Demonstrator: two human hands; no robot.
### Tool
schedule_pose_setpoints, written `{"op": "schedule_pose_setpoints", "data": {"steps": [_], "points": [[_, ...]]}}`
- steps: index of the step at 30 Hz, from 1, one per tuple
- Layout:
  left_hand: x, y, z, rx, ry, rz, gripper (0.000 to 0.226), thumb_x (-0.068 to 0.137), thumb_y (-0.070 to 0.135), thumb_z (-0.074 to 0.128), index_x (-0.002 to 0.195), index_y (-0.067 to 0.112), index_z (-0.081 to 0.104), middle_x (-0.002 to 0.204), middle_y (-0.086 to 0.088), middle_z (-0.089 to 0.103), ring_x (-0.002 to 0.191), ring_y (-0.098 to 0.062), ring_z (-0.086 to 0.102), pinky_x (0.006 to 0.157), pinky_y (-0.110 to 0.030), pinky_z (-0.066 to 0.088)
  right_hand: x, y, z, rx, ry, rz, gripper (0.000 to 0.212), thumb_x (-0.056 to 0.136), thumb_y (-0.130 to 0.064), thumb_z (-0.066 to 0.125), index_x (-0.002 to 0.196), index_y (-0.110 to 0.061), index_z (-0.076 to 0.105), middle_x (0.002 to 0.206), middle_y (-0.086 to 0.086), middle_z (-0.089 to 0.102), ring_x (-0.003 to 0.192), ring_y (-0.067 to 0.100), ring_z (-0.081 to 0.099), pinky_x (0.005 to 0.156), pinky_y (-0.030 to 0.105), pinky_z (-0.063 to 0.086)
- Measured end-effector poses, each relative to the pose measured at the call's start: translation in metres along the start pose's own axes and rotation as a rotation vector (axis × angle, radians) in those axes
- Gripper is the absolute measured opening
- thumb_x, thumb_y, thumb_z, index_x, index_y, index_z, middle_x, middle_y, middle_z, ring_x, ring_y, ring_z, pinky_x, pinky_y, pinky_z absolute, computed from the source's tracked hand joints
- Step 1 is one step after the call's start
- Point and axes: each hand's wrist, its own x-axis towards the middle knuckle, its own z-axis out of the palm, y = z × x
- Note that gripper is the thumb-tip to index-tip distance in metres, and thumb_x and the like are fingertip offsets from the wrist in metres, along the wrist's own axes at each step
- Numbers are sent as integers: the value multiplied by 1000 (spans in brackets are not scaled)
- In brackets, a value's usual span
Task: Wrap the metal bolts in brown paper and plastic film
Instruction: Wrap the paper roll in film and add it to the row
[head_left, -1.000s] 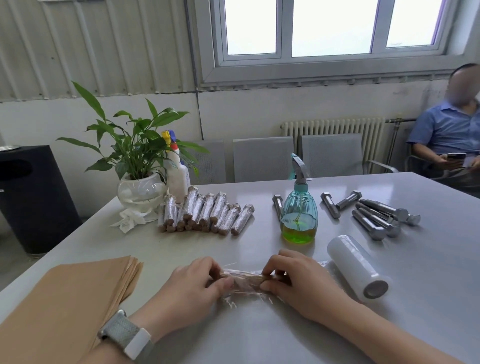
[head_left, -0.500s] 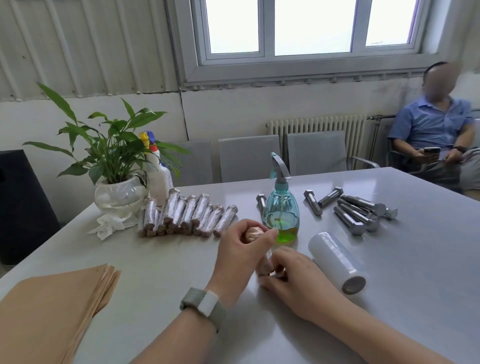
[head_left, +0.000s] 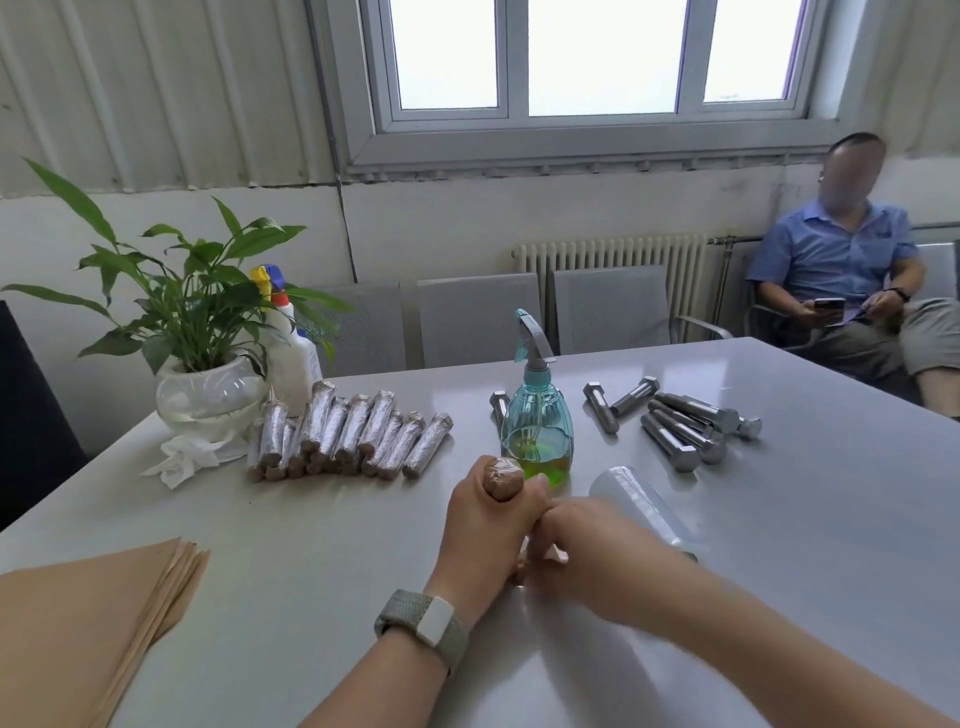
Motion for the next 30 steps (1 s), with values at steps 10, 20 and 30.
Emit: {"op": "schedule_pose_setpoints", "data": {"steps": [10,20,30], "points": [[-1,-1,-4,41,-78,-66,9,75,30,68,73,21,66,55,16,58,50,-3,47,50,-15,42,2,61,-35,-123,-124,555,86,75,-78,55,128,-12,45,118,9,59,94,21,57,73,30,49],[-3,6,5,-187,-231,-219,45,80,46,72,84,2,60,64,-7,52,43,-21,46,37,-21,35,22,32,-89,645,-59,485,48,80,-49,72,102,-9,58,70,10,67,56,23,69,44,27,54],[-1,4,1,-69,-332,-171,39,79,55,61,71,17,53,46,-6,53,36,-21,50,41,-21,36,34,28,-94,688,-50,487,46,82,-49,72,100,-11,56,80,13,65,54,22,70,36,18,42]]}}
